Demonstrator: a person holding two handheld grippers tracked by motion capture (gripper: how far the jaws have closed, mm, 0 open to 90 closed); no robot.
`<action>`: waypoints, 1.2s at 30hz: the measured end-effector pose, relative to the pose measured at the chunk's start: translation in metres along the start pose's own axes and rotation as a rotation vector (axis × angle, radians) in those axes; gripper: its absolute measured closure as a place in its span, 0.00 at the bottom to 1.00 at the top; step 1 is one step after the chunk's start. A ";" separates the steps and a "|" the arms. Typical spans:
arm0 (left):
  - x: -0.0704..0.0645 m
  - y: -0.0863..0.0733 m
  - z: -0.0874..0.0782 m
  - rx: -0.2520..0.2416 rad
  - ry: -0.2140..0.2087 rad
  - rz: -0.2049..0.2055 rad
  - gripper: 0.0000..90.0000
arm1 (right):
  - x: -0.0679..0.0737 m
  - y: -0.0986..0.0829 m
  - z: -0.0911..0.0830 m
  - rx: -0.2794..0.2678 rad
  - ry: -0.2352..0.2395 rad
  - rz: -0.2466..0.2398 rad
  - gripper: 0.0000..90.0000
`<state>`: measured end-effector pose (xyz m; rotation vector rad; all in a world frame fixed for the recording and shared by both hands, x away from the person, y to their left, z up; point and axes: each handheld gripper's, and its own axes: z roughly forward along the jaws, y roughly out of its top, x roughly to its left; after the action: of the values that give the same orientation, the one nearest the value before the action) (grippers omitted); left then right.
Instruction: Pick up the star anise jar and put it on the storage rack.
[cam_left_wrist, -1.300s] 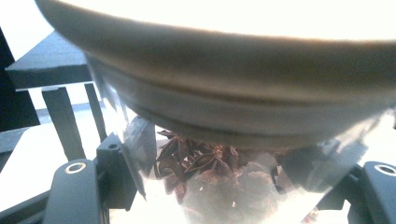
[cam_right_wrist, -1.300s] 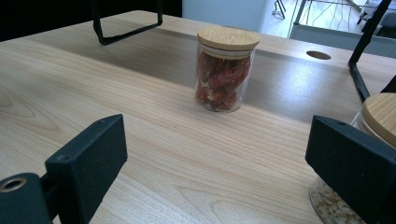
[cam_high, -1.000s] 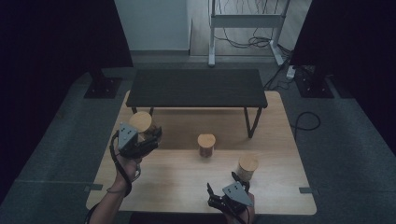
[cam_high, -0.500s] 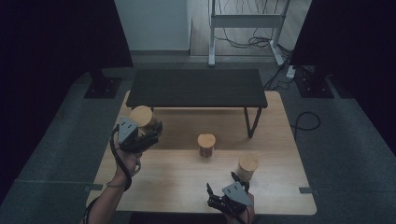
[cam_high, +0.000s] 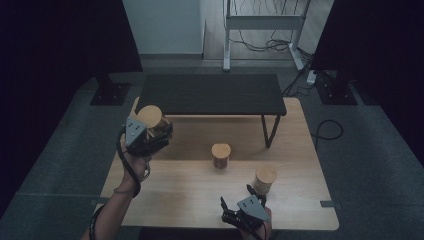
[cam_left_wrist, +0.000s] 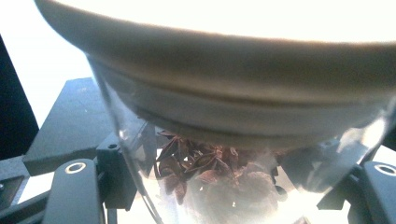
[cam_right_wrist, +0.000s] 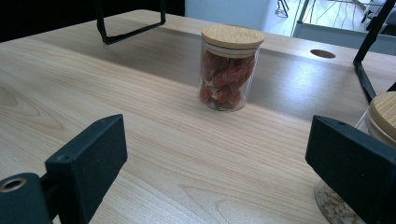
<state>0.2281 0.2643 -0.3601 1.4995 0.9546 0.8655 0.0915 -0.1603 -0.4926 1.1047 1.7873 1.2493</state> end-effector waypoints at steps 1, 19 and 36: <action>0.000 0.001 0.001 -0.003 0.001 -0.001 0.29 | 0.000 0.000 0.000 0.002 -0.001 0.003 0.06; 0.007 0.017 0.027 -0.025 0.025 0.008 0.29 | -0.002 0.000 0.002 0.011 0.002 0.008 0.06; 0.014 0.026 0.052 -0.027 0.039 0.023 0.29 | -0.004 0.000 0.003 0.017 -0.002 0.014 0.06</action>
<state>0.2835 0.2545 -0.3408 1.4777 0.9523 0.9242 0.0955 -0.1625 -0.4930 1.1296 1.7944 1.2428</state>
